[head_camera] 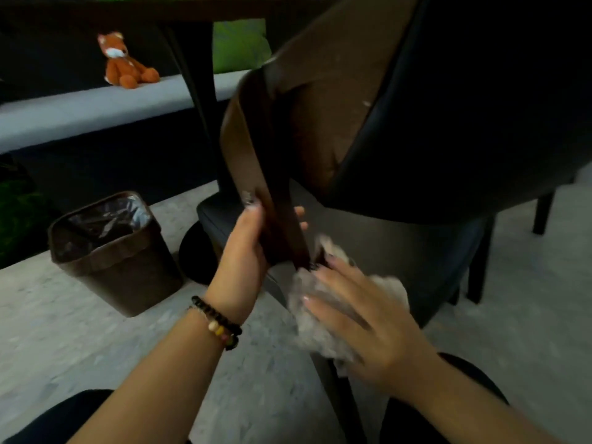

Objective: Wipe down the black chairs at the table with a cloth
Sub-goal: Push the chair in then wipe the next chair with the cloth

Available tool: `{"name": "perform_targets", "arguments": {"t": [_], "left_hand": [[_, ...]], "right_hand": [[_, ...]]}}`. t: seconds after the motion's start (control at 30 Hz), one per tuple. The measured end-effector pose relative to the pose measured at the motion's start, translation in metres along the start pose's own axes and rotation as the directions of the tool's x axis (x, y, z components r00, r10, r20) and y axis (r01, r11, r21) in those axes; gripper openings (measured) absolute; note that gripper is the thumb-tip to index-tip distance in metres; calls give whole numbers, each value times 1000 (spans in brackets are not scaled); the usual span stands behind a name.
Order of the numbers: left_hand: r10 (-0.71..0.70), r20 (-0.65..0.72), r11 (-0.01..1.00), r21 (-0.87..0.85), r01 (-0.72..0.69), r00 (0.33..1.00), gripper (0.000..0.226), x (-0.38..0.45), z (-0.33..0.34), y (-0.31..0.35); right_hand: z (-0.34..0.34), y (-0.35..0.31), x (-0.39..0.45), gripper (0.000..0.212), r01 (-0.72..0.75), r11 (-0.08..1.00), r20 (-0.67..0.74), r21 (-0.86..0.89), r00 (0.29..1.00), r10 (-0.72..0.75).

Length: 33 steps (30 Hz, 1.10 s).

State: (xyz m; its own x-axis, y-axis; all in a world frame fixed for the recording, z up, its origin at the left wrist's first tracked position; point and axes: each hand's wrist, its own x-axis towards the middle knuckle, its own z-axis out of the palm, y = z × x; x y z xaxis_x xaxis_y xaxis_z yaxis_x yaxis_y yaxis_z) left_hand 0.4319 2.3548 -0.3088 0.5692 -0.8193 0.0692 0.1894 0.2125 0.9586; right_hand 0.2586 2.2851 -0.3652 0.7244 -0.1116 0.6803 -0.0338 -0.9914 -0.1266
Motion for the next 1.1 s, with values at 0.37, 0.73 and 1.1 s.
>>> {"name": "perform_targets", "arguments": {"t": [0.37,0.73,1.1], "left_hand": [[650,195,159,910,-383,735,92,-25,39,-60],[353,670,37,688,-725,654,72,-41,46,-81],[-224,50,173,985,-11,973,68,-11,104,-93]], "right_hand": [[30,5,-65,74,-264,919,173,-294,931,322],[-33,107,-68,63,-175,984,263,-26,949,176],[-22,140,-59,47,-518,851,-24,83,853,522]]}}
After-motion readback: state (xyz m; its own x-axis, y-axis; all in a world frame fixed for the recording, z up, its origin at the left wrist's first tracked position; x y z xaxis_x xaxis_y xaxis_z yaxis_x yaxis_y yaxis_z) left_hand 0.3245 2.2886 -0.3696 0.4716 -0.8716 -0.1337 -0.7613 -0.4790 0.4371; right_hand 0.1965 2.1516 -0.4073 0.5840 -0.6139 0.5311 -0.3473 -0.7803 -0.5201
